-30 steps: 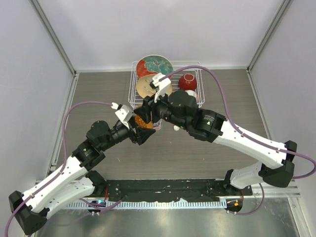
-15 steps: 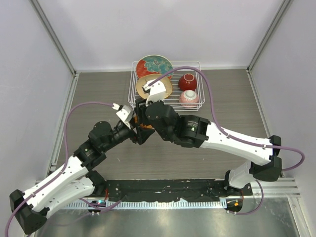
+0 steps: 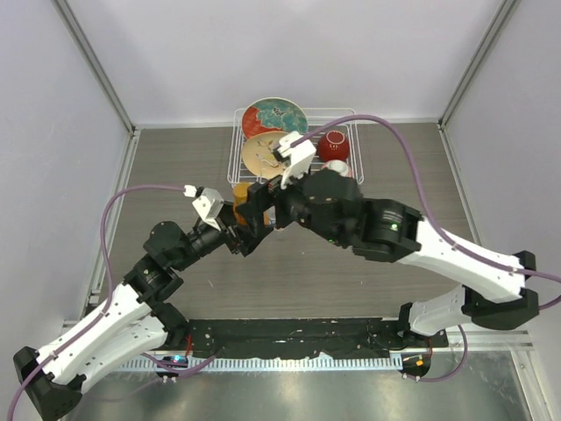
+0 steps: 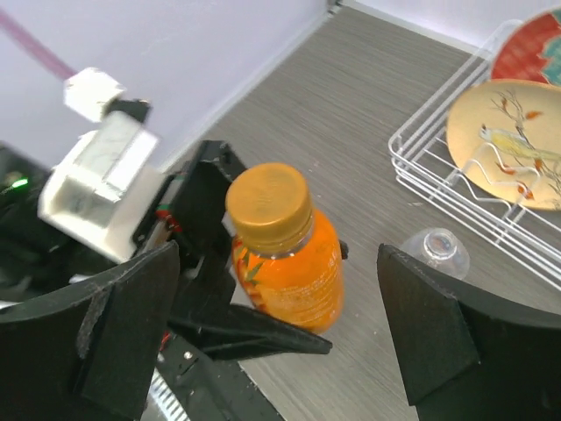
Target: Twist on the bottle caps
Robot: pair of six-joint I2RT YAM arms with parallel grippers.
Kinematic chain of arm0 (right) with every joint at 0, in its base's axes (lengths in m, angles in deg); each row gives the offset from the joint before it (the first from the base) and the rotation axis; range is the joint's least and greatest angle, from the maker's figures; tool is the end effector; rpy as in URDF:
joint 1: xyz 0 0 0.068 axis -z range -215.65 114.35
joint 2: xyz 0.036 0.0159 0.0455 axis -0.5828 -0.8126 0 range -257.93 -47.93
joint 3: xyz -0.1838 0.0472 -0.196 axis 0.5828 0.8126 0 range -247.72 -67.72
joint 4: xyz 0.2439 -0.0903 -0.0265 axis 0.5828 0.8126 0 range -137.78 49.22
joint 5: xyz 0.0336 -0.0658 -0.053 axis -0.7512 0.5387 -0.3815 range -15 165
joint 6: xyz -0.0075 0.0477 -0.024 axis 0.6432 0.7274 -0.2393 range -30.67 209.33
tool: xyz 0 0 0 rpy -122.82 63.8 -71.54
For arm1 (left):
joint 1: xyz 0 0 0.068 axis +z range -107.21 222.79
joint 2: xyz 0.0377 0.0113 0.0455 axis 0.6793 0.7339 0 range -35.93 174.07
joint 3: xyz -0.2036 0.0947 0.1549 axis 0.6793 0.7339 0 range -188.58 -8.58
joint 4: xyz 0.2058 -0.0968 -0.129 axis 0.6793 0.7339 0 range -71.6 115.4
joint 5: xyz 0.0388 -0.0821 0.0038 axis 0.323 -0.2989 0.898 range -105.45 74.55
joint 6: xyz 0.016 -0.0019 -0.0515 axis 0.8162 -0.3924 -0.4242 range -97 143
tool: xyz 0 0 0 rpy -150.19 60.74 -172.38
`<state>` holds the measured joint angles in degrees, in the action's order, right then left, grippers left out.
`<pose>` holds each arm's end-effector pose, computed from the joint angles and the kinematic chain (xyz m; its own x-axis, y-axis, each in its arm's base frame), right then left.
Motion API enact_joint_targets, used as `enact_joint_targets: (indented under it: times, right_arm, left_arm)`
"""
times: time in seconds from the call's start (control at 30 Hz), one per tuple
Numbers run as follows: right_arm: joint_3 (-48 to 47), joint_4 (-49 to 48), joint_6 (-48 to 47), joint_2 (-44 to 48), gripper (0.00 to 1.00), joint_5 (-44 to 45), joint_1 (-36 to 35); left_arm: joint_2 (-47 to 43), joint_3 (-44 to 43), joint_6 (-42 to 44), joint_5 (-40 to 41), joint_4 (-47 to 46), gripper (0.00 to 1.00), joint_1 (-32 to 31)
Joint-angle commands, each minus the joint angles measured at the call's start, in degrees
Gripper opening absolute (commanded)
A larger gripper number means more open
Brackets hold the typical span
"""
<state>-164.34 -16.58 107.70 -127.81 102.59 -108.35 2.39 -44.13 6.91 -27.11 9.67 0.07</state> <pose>0.1029 0.2750 0.4750 -0.2951 -0.0083 -0.9554 -0.6531 0.7316 0.1953 0.1191 -0.1199 0.3365 -0.1517 -0.2295 -0.9614 0.8014 0.5408 -0.2555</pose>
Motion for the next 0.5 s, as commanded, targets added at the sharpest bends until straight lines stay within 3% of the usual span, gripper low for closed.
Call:
enact_joint_targets:
  times: [0.0, 0.03, 0.07, 0.13, 0.2, 0.3, 0.47]
  right_arm:
    - [-6.4, 5.0, -4.0, 5.6, 1.00, -13.1, 1.9]
    - [-8.7, 6.8, -2.6, 4.7, 1.00, -19.5, 4.1]
    - [-10.9, 9.7, -2.5, 4.2, 0.97, -23.3, 7.9]
    - [-16.0, 12.4, -4.6, 3.1, 0.95, -30.9, 9.6]
    - [-15.3, 12.1, -10.3, 3.8, 0.93, -36.8, 9.8]
    - [-11.2, 10.8, -18.0, 5.6, 0.92, -49.8, 9.8]
    - [-9.1, 7.0, -21.5, 6.9, 0.84, -62.1, 10.5]
  left_arm:
    - [-1.5, -1.5, -2.2, -6.9, -4.8, 0.00, 0.3]
    - [-1.5, -2.1, -2.7, -9.1, -4.9, 0.00, 0.3]
    - [-1.2, -2.4, -3.8, -16.7, -5.1, 0.00, 0.3]
    - [-0.6, -4.0, -3.9, -25.7, -5.1, 0.00, 0.2]
    - [0.1, -4.8, -3.9, -37.2, -5.0, 0.00, -0.1]
    - [0.8, -6.6, -4.1, -47.2, -4.8, 0.00, -0.6]
    - [1.3, -8.3, -3.1, -56.1, -3.1, 0.00, -0.7]
